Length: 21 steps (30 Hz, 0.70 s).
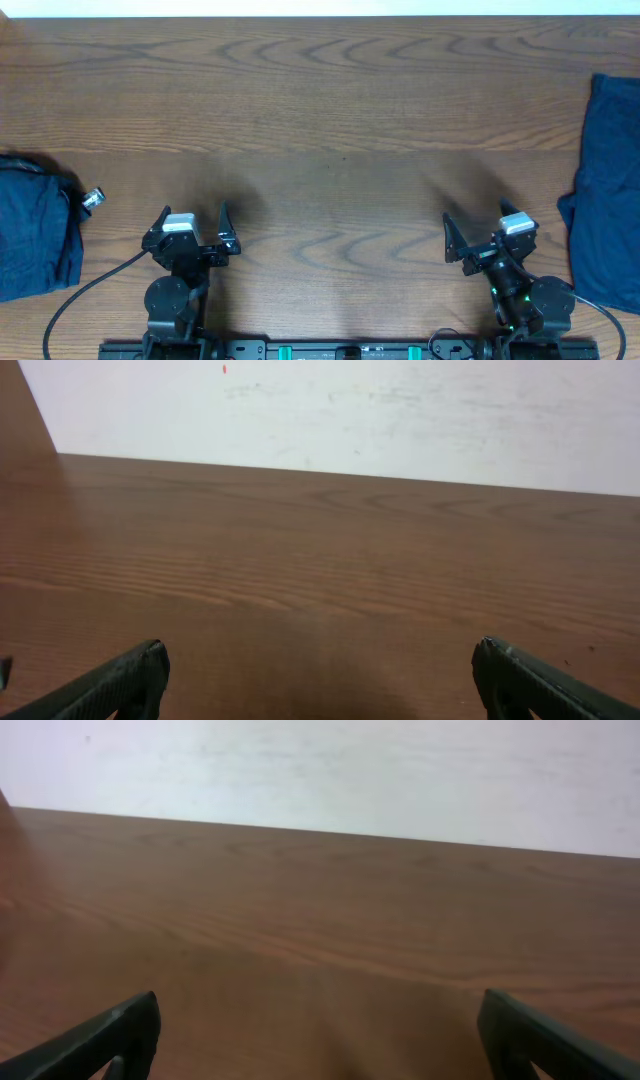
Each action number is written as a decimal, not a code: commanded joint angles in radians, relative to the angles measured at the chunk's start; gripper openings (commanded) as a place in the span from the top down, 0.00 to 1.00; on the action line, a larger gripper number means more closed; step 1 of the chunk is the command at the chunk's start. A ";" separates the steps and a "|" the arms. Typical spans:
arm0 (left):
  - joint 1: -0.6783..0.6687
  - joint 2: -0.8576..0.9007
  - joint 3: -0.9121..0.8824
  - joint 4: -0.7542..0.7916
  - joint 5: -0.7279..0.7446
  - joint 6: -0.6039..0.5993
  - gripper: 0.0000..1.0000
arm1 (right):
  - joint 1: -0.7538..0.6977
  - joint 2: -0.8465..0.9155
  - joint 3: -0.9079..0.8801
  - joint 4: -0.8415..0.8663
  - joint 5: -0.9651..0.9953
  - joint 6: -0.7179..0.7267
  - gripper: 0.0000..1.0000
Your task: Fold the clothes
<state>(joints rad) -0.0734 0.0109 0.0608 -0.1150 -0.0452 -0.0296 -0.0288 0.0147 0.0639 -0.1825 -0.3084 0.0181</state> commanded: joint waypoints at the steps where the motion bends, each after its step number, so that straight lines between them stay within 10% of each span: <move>1: 0.004 -0.007 -0.029 -0.013 -0.016 -0.005 0.02 | 0.010 -0.010 -0.006 0.000 0.055 -0.016 0.01; 21: 0.004 -0.007 -0.029 -0.013 -0.015 -0.005 0.02 | 0.010 -0.010 -0.006 -0.008 0.169 -0.123 0.01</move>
<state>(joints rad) -0.0734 0.0109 0.0608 -0.1154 -0.0452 -0.0296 -0.0288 0.0147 0.0639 -0.1898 -0.1410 -0.0814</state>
